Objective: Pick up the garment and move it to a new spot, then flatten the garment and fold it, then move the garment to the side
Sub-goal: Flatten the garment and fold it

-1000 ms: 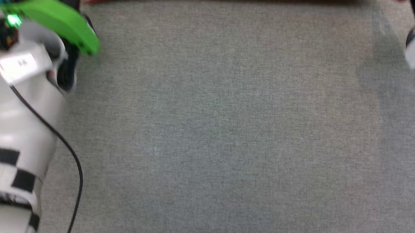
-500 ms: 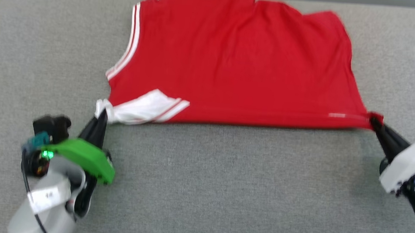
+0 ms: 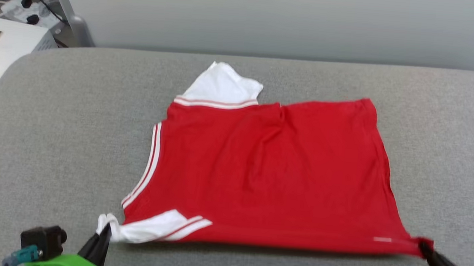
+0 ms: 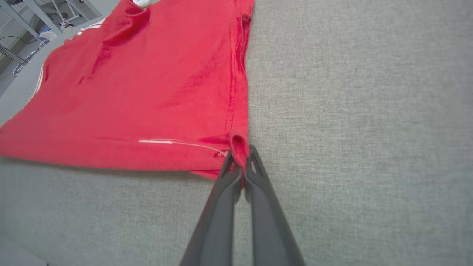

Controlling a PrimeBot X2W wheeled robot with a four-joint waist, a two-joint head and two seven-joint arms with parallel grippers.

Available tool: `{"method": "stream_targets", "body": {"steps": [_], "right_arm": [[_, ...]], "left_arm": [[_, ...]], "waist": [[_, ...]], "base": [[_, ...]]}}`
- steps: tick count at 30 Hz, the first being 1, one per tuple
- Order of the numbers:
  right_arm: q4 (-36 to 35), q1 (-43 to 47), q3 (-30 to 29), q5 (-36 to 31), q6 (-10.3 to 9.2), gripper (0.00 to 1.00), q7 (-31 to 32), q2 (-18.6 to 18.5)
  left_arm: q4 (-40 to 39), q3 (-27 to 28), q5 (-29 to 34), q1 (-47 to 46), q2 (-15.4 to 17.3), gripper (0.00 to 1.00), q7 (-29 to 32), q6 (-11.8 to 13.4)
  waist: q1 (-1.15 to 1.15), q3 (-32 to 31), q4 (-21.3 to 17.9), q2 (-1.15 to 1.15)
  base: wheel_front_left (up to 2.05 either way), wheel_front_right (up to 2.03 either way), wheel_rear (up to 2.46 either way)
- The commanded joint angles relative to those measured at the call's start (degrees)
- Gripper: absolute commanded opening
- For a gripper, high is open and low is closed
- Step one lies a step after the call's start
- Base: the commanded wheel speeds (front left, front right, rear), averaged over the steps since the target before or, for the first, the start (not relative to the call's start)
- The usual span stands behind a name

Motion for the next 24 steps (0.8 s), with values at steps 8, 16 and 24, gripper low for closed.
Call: {"method": "stream_targets", "body": {"steps": [8, 16, 24], "right_arm": [[-9.3, 12.4, -13.8, -7.1, -0.55, 0.00, 10.5, 5.2], [-18.3, 8.8, -21.4, -16.5, -0.55, 0.00, 18.7, 12.1], [-16.8, -2.4, -20.2, -19.2, -0.55, 0.00, 21.4, 13.1]], "left_arm": [[-10.4, 1.6, -2.8, 7.6, 3.6, 0.00, 7.2, 4.9], [-10.4, 0.7, -1.3, -1.4, 3.9, 0.00, 8.5, 4.2], [-2.2, -2.2, 0.6, -15.2, 1.4, 0.00, 7.6, 0.6]], "waist": [[0.01, -1.9, -0.2, 0.00], [0.01, 2.4, -0.8, 0.00], [0.01, 8.9, -0.9, 0.00]], "base": [[0.00, 0.00, 0.00], [0.00, 0.00, 0.00], [0.00, 0.00, 0.00]]}}
